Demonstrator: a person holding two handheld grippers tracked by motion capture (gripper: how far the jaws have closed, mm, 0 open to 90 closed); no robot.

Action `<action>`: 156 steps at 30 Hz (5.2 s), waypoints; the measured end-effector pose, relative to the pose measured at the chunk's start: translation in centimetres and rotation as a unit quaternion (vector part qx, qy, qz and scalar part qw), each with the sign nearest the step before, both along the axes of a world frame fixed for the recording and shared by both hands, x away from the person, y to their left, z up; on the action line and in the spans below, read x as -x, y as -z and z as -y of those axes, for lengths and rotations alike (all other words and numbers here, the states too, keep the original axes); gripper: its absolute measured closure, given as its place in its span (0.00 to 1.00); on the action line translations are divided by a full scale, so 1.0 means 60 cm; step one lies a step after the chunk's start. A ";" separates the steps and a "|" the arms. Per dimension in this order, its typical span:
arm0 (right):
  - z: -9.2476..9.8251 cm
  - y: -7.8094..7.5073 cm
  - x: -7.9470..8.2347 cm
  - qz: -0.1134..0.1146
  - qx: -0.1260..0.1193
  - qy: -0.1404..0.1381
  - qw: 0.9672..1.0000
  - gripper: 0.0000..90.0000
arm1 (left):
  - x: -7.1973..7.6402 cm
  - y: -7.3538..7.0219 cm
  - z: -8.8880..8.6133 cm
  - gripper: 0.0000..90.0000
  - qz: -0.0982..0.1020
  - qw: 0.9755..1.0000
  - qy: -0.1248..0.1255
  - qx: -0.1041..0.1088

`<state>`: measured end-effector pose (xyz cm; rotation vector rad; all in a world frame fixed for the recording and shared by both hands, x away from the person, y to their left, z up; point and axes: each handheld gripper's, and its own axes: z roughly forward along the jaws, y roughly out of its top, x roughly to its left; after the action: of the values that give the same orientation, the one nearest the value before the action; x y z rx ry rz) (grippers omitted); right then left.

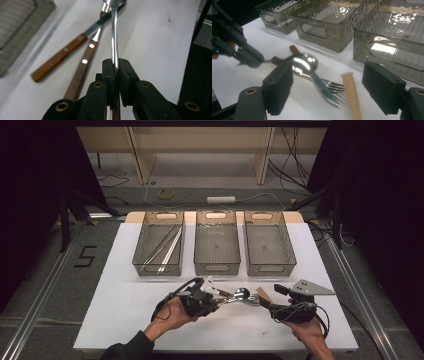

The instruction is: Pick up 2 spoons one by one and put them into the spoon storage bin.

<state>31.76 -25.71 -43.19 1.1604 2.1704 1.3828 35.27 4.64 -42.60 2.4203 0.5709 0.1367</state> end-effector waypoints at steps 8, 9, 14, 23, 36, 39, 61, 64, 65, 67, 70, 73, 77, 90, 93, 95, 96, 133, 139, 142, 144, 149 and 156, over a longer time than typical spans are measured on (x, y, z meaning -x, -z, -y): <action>0.001 0.001 -0.001 -0.002 -0.001 0.002 1.000 0.29 | -0.043 -0.039 -0.028 0.93 0.014 0.999 -0.038 0.028; 0.001 0.001 -0.001 -0.002 0.000 0.002 1.000 0.29 | -0.049 -0.043 -0.032 0.93 0.017 0.998 -0.045 0.030; 0.001 0.002 -0.001 -0.002 0.000 0.002 1.000 0.29 | -0.079 -0.063 -0.049 0.93 0.027 0.996 -0.073 0.042; -0.001 0.002 0.000 -0.002 -0.002 -0.001 1.000 0.29 | -0.142 -0.088 -0.056 0.93 0.033 0.992 -0.114 0.052; 0.000 0.001 0.000 -0.002 -0.003 -0.002 1.000 0.29 | -0.212 -0.079 -0.051 0.93 0.026 0.987 -0.153 0.043; 0.000 0.002 0.000 -0.002 -0.003 -0.003 1.000 0.29 | -0.226 -0.080 -0.051 0.93 0.024 0.985 -0.162 0.046; 0.001 0.002 0.000 -0.002 -0.007 -0.007 1.000 0.29 | -0.295 -0.063 -0.019 0.93 0.013 0.979 -0.200 0.041; 0.000 0.002 0.000 -0.003 -0.007 -0.008 1.000 0.29 | -0.301 -0.058 -0.016 0.93 0.006 0.978 -0.203 0.042; 0.000 0.002 0.000 -0.003 -0.007 -0.008 1.000 0.29 | -0.303 -0.057 -0.015 0.92 0.004 0.978 -0.204 0.043; 0.000 0.002 0.000 -0.002 -0.007 -0.008 1.000 0.29 | -0.306 -0.053 -0.012 0.92 0.002 0.978 -0.204 0.043; 0.001 0.002 -0.001 -0.003 -0.008 -0.007 1.000 0.29 | -0.308 -0.050 -0.008 0.92 -0.001 0.978 -0.206 0.042; 0.001 0.002 -0.001 -0.003 -0.007 -0.007 1.000 0.29 | -0.311 -0.046 -0.006 0.92 -0.004 0.977 -0.207 0.043; 0.001 0.002 -0.001 -0.005 -0.008 -0.008 1.000 0.29 | -0.313 -0.043 -0.001 0.92 -0.006 0.976 -0.213 0.048; 0.003 0.002 -0.001 -0.004 -0.008 -0.009 1.000 0.29 | -0.311 -0.047 -0.007 0.68 -0.032 0.975 -0.214 0.059; 0.004 0.002 -0.002 -0.003 -0.008 -0.009 1.000 0.29 | -0.304 -0.056 -0.012 0.61 -0.034 0.974 -0.214 0.066; 0.004 0.002 -0.002 -0.004 -0.008 -0.008 1.000 0.29 | -0.298 -0.063 -0.017 0.57 -0.032 0.975 -0.211 0.067; 0.003 0.002 -0.002 -0.003 -0.008 -0.008 1.000 0.29 | -0.294 -0.065 -0.020 0.54 -0.031 0.974 -0.212 0.068; 0.016 0.016 -0.034 -0.047 0.065 0.012 0.997 0.38 | -0.083 -0.027 -0.126 0.30 0.007 0.977 -0.146 0.153; 0.019 0.026 -0.044 -0.064 0.081 0.004 0.995 0.41 | -0.061 -0.010 -0.136 0.29 0.008 0.977 -0.138 0.163; 0.017 0.030 -0.047 -0.068 0.089 -0.002 0.994 0.43 | -0.051 -0.003 -0.146 0.28 0.009 0.976 -0.139 0.169; 0.015 0.033 -0.049 -0.073 0.096 -0.003 0.993 0.43 | -0.043 0.004 -0.155 0.28 0.011 0.976 -0.138 0.167; 0.014 0.038 -0.052 -0.082 0.104 -0.008 0.991 0.46 | -0.030 0.023 -0.184 0.27 0.004 0.973 -0.156 0.172; 0.011 0.043 -0.054 -0.090 0.117 -0.012 0.989 0.50 | -0.007 0.022 -0.205 0.27 0.018 0.969 -0.165 0.182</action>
<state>35.01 -26.37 -45.74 1.2117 2.4020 1.0312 35.69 16.95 -43.90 1.9513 0.8974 0.1958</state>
